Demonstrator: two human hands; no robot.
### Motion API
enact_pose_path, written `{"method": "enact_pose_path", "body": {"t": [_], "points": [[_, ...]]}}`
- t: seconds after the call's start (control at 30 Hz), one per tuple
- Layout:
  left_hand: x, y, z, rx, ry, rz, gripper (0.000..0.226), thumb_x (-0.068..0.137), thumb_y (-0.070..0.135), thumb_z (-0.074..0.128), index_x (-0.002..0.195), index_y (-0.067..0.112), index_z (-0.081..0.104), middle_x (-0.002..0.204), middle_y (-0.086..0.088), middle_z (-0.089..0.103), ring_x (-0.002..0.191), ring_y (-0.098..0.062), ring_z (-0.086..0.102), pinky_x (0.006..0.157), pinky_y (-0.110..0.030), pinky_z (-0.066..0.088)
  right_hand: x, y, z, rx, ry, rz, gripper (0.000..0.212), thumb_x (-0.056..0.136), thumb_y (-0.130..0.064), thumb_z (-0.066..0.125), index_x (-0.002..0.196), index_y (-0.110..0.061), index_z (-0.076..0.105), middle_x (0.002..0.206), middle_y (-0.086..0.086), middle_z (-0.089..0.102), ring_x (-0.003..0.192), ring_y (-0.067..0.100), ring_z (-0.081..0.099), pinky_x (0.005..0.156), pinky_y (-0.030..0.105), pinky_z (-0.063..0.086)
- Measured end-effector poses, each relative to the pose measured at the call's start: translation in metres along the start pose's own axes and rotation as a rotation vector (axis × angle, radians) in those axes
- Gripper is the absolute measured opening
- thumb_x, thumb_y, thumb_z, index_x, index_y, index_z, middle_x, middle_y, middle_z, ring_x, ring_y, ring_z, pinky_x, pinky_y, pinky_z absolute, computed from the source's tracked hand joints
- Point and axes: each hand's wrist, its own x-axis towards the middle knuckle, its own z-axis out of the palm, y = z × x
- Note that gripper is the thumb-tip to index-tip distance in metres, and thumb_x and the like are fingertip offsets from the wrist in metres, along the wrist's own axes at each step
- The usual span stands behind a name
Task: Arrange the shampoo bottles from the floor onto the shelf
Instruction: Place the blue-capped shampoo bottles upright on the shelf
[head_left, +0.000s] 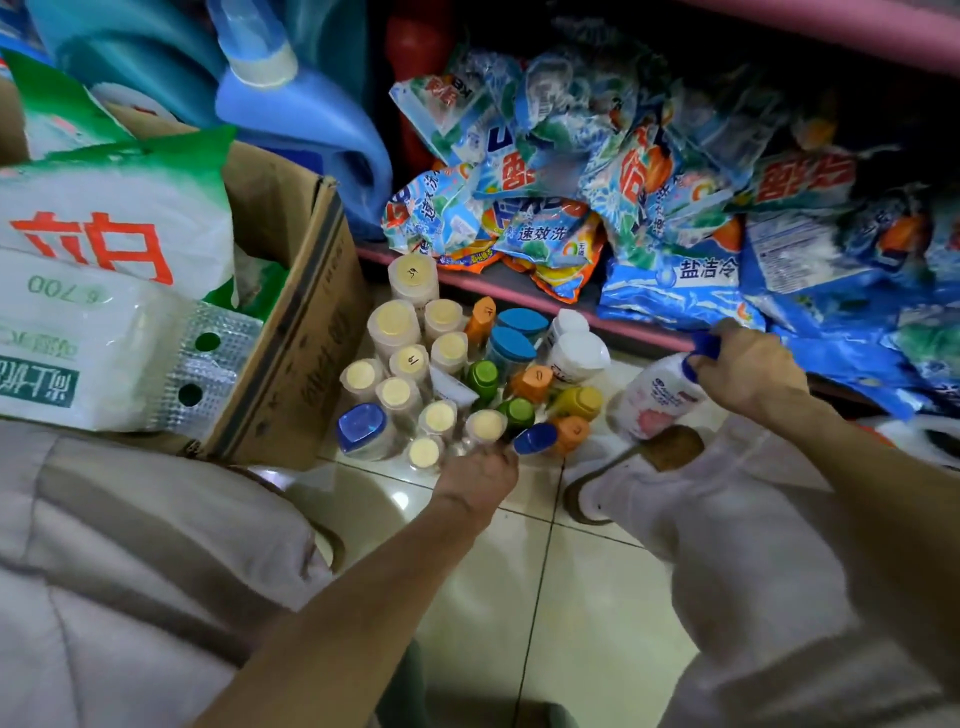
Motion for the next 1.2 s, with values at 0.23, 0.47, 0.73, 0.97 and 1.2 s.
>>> {"method": "enact_pose_path", "body": {"t": [0.23, 0.47, 0.73, 0.97, 1.2], "points": [[-0.056, -0.034, -0.073, -0.534, 0.015, -0.085, 0.024, 0.079, 0.029, 0.07, 0.095, 0.018, 0.055, 0.094, -0.003, 0.058, 0.085, -0.017, 0.056, 0.063, -0.027, 0.046, -0.062, 0.023, -0.072, 0.236, 0.153, -0.134, 0.034, 0.092, -0.027, 0.058, 0.12, -0.008, 0.054, 0.108, 0.023, 0.063, 0.101, 0.04, 0.056, 0.072, 0.036, 0.038], [-0.14, -0.091, -0.196, -1.312, 0.332, -0.261, 0.025, 0.073, 0.022, 0.08, 0.094, 0.013, 0.069, 0.081, -0.005, 0.073, 0.062, -0.016, 0.07, 0.053, -0.034, 0.059, -0.104, 0.033, -0.087, 0.689, 0.301, -0.194, 0.021, 0.093, -0.013, 0.058, 0.111, -0.003, 0.058, 0.099, 0.015, 0.057, 0.064, 0.004, 0.055, 0.045, 0.003, 0.041], [-0.158, -0.099, -0.327, -1.892, 0.643, -0.183, 0.01, 0.082, 0.019, 0.07, 0.083, 0.011, 0.064, 0.072, -0.006, 0.071, 0.054, -0.016, 0.068, 0.043, -0.03, 0.055, -0.105, 0.008, -0.084, 0.523, 0.336, -0.351, 0.034, 0.091, -0.019, 0.061, 0.124, -0.011, 0.058, 0.115, 0.014, 0.059, 0.104, 0.033, 0.057, 0.087, 0.035, 0.043], [-0.081, -0.042, -0.379, -2.275, 0.499, -0.131, 0.017, 0.089, 0.019, 0.065, 0.094, 0.006, 0.054, 0.098, -0.01, 0.059, 0.081, -0.022, 0.06, 0.072, -0.043, 0.054, -0.111, -0.005, -0.085, 0.524, 0.323, -0.356, 0.035, 0.096, -0.029, 0.051, 0.128, -0.016, 0.051, 0.119, 0.006, 0.055, 0.107, 0.026, 0.055, 0.084, 0.033, 0.043], [-0.026, -0.003, -0.389, -2.311, 0.521, -0.101, 0.043, 0.087, 0.021, 0.068, 0.122, 0.003, 0.048, 0.12, -0.013, 0.054, 0.097, -0.026, 0.06, 0.073, -0.036, 0.057, -0.112, -0.008, -0.082, 0.509, 0.326, -0.394, 0.033, 0.098, -0.035, 0.044, 0.13, -0.025, 0.045, 0.12, -0.003, 0.047, 0.108, 0.022, 0.054, 0.085, 0.035, 0.041]]}}
